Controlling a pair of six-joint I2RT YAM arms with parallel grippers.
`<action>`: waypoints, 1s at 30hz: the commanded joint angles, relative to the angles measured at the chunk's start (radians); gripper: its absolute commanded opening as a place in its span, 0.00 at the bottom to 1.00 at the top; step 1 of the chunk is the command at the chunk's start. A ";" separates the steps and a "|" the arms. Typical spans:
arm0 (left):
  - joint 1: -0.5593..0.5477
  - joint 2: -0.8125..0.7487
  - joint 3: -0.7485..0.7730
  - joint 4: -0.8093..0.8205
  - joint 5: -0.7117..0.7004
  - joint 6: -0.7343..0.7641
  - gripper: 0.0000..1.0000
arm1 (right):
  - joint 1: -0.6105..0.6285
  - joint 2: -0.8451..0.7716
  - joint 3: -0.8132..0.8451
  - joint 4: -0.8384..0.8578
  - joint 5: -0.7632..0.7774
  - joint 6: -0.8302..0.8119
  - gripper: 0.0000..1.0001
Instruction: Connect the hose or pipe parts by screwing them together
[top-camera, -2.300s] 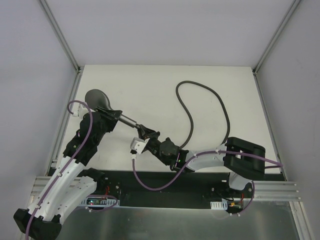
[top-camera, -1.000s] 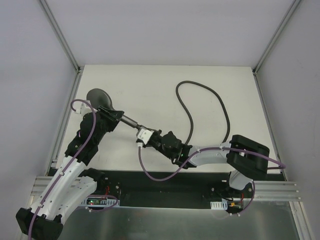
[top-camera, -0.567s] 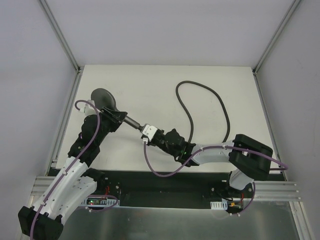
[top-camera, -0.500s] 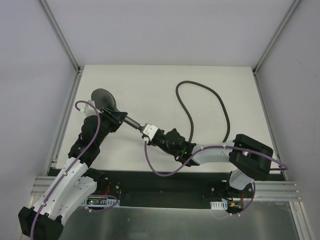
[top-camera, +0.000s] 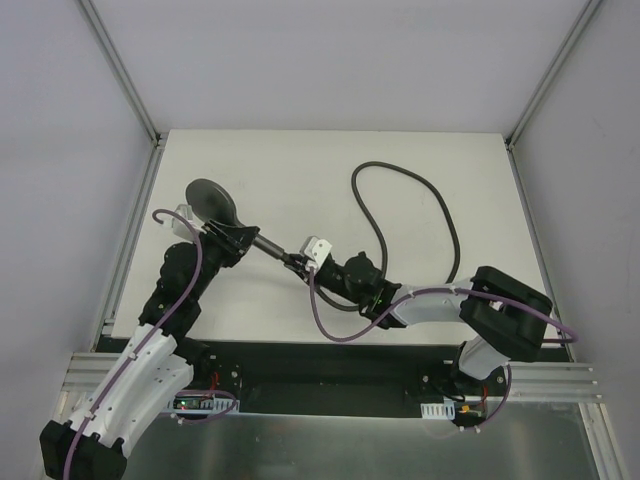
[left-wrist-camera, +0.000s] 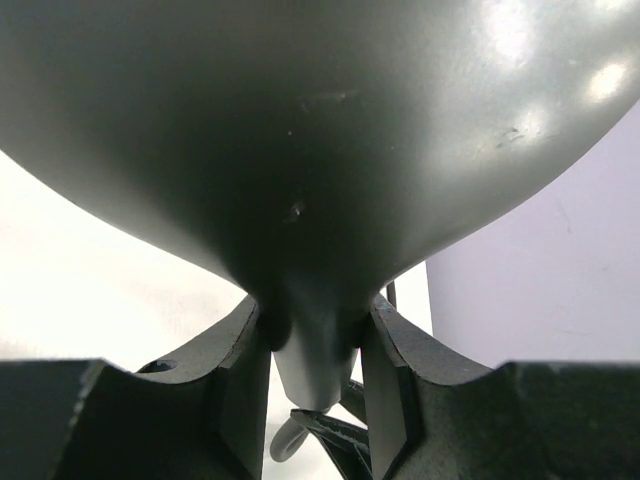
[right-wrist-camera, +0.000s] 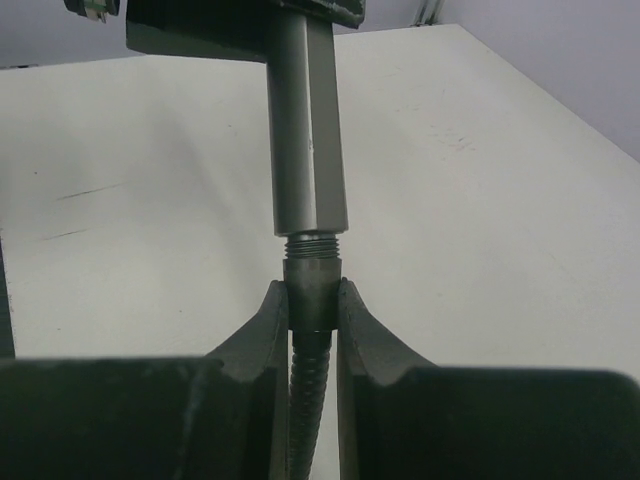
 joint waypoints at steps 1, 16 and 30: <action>-0.030 -0.020 -0.024 0.086 0.265 -0.031 0.00 | -0.049 -0.051 0.013 0.280 -0.042 0.147 0.01; -0.030 0.015 -0.084 0.289 0.397 0.072 0.00 | -0.171 -0.028 -0.008 0.340 -0.349 0.392 0.01; -0.029 0.132 -0.037 0.321 0.574 0.138 0.00 | -0.247 0.049 0.004 0.479 -0.632 0.571 0.01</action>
